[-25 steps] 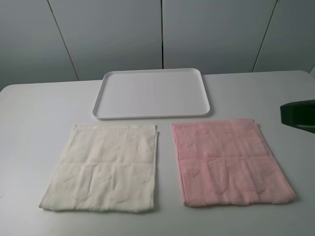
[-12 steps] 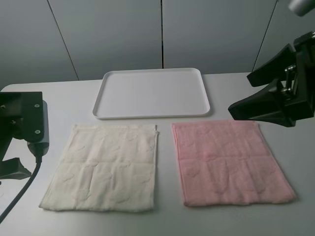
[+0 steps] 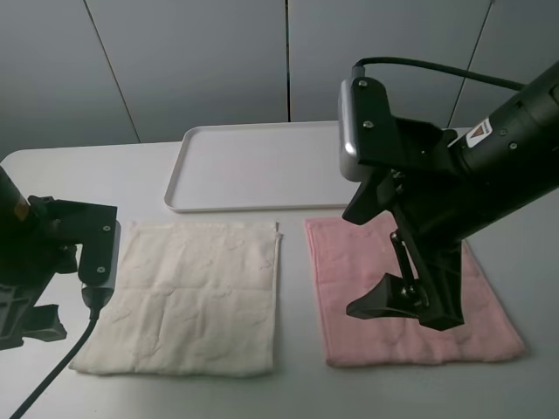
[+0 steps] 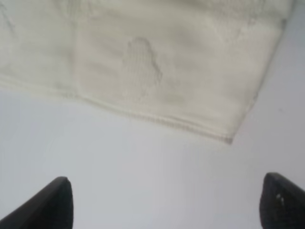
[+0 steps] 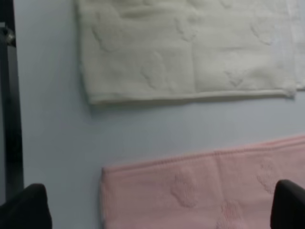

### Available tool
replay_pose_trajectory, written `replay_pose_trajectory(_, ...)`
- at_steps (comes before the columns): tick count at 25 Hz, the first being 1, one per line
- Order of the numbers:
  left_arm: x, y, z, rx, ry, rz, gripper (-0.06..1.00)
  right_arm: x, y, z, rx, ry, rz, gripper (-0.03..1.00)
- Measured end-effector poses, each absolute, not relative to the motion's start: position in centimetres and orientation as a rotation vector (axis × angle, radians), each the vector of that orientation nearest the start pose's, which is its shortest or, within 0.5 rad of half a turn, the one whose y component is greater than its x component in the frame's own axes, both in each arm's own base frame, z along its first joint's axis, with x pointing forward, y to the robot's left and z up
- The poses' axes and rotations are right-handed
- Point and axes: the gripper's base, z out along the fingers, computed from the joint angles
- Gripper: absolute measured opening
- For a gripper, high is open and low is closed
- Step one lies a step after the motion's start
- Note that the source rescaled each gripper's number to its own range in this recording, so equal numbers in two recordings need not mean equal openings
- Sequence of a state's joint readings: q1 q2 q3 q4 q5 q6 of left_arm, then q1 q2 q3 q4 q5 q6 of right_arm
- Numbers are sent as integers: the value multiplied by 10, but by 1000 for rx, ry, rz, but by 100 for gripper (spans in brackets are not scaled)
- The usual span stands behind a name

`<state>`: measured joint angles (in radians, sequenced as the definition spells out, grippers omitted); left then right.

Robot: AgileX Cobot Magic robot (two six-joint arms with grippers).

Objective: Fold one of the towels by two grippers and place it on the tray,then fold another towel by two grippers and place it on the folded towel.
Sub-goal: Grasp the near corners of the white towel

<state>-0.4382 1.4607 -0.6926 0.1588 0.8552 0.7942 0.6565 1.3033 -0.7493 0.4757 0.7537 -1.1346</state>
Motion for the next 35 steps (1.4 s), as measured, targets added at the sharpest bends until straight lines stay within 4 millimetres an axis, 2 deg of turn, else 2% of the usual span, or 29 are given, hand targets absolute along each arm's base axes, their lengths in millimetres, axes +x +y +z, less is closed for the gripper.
replay_pose_trajectory(6,208,-86,164,2079,2366,184,100,165,178,216,-1913,1956,382,100)
replay_pose_trajectory(13,187,-77,146,2244,2319,135,100,142,213,189,-2128,1908,260,100)
replay_pose_trajectory(19,167,-73,125,2279,2279,103,100,138,248,189,-2194,1866,185,100)
replay_pose_trajectory(23,163,-76,119,2268,2222,106,100,142,261,191,-2205,1856,161,100)
replay_pose_trajectory(35,163,-78,104,2246,2198,96,100,147,268,171,-2263,1894,121,100)
